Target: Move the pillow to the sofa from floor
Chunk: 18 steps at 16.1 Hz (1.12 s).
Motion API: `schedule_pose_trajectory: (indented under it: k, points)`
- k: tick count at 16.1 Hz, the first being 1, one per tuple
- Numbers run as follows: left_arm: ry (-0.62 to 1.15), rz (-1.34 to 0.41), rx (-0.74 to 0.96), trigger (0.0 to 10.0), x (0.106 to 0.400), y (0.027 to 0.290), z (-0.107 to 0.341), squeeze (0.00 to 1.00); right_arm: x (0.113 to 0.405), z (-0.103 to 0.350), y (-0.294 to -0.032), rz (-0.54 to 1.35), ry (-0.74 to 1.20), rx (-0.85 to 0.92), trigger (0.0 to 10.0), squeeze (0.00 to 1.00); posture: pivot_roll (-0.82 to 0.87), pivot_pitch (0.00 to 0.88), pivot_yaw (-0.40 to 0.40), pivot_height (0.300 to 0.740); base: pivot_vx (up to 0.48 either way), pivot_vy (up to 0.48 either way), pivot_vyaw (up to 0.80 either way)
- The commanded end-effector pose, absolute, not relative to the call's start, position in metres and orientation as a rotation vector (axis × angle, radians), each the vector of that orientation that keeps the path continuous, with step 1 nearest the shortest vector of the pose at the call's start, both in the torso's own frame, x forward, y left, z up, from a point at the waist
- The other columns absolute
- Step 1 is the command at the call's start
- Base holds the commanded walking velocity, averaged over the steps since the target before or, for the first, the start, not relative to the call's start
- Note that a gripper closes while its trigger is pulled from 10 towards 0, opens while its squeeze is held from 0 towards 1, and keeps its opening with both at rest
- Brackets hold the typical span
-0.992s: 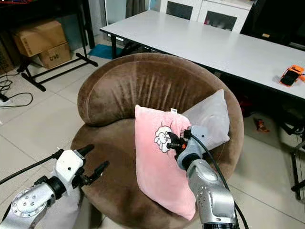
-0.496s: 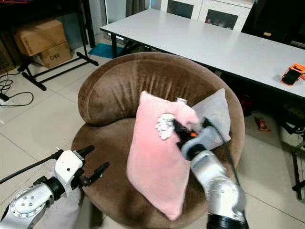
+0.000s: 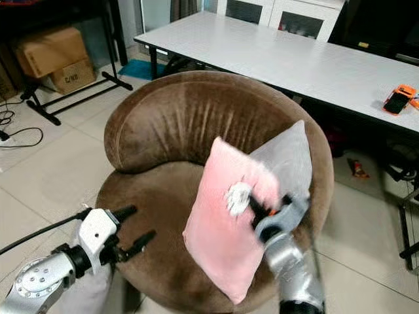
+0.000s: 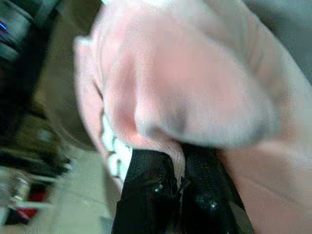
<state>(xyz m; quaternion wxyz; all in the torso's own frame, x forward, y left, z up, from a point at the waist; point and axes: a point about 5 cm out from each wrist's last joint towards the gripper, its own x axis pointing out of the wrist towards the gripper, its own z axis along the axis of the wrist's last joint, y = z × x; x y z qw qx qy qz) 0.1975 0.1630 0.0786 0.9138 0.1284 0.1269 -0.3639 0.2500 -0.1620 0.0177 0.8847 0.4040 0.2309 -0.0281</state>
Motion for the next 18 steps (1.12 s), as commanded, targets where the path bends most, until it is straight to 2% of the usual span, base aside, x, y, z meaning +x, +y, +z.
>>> schedule_pose_trajectory:
  k: [1, 2, 6, 8, 12, 14, 18]
  points:
    - [0.259, -0.775, 0.258, 10.0, 0.197, 0.160, 0.082, 0.00, 0.245, 0.009, -0.164, -0.104, 0.494, 0.799, 10.0, 1.00, 0.07, 0.000, -0.063, 0.740, 0.000, 0.000, 0.00]
    - [0.261, -0.776, 0.257, 10.0, 0.197, 0.161, 0.082, 0.00, 0.246, 0.012, -0.169, -0.124, 0.426, 0.856, 10.0, 1.00, 0.07, 0.000, -0.063, 0.740, 0.000, 0.000, 0.00]
    - [0.251, -0.764, 0.255, 10.0, 0.197, 0.162, 0.083, 0.00, 0.242, 0.030, -0.199, -0.187, 0.253, 0.725, 10.0, 1.00, 0.06, 0.000, -0.063, 0.740, 0.000, 0.000, 0.00]
    - [0.234, -0.738, 0.260, 10.0, 0.198, 0.163, 0.085, 0.00, 0.233, 0.051, -0.207, -0.109, 0.149, 0.760, 10.0, 1.00, 0.06, 0.000, -0.058, 0.740, 0.000, 0.000, 0.00]
    - [0.181, -0.634, 0.243, 10.0, 0.198, 0.163, 0.089, 0.00, 0.211, 0.076, -0.220, 0.071, 0.089, 0.707, 10.0, 1.00, 0.04, 0.000, -0.054, 0.740, 0.000, 0.000, 0.00]
    - [0.181, -0.633, 0.239, 10.0, 0.197, 0.162, 0.088, 0.00, 0.210, 0.077, -0.216, 0.115, 0.110, 0.696, 10.0, 1.00, 0.04, 0.000, -0.057, 0.740, 0.000, 0.000, 0.00]
    - [0.170, -0.616, 0.242, 10.0, 0.197, 0.160, 0.088, 0.00, 0.219, 0.068, -0.178, 0.217, 0.194, 0.698, 10.0, 1.00, 0.06, 0.000, -0.070, 0.740, 0.000, 0.000, 0.00]
